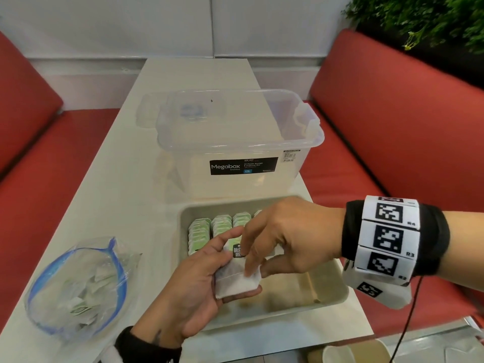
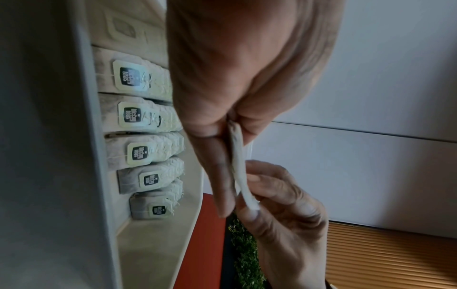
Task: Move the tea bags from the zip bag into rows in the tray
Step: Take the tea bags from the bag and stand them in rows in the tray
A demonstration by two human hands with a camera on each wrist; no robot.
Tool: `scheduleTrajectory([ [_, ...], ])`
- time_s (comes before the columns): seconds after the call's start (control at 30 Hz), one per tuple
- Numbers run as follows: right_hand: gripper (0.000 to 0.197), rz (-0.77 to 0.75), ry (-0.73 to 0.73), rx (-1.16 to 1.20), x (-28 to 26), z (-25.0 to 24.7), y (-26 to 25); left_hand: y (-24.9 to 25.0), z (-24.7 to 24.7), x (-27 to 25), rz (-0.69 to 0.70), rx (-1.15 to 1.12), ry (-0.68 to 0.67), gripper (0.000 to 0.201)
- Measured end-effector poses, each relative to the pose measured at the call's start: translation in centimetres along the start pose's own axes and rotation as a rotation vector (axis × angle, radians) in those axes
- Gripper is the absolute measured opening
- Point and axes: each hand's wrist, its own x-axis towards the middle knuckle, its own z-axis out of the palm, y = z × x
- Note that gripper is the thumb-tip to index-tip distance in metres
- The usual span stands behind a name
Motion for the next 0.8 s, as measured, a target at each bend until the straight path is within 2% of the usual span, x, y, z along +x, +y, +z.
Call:
scheduleTrajectory([
  [0.07,0.015,0.024,0.039,0.047,0.2,0.1,0.1,0.0,-0.2,0.1,-0.010,-0.006,0.008,0.033],
  [0.17,0.015,0.161,0.131,0.233,0.6,-0.5,0.1,-0.2,-0.8,0.5,0.000,-0.027,0.009,0.033],
  [0.23,0.010,0.255,0.184,0.268,1.1,-1.4,0.3,-0.4,-1.1,0.8,0.051,0.008,0.045,0.034],
  [0.33,0.008,0.387,0.169,0.151,1.6,-2.7,1.0,-0.6,-1.4,1.2,0.153,0.109,0.095,0.032],
  [0.47,0.003,0.480,0.114,-0.057,1.6,-2.8,1.8,-0.9,-1.5,1.4,0.242,0.174,0.129,0.029],
  [0.63,0.006,0.561,0.080,-0.038,1.6,-2.3,2.2,-1.0,-1.3,1.5,0.323,0.317,0.168,0.025],
  [0.8,0.008,0.573,0.071,-0.053,1.7,-2.0,2.3,-0.9,-1.1,1.5,0.382,0.560,0.218,0.031],
])
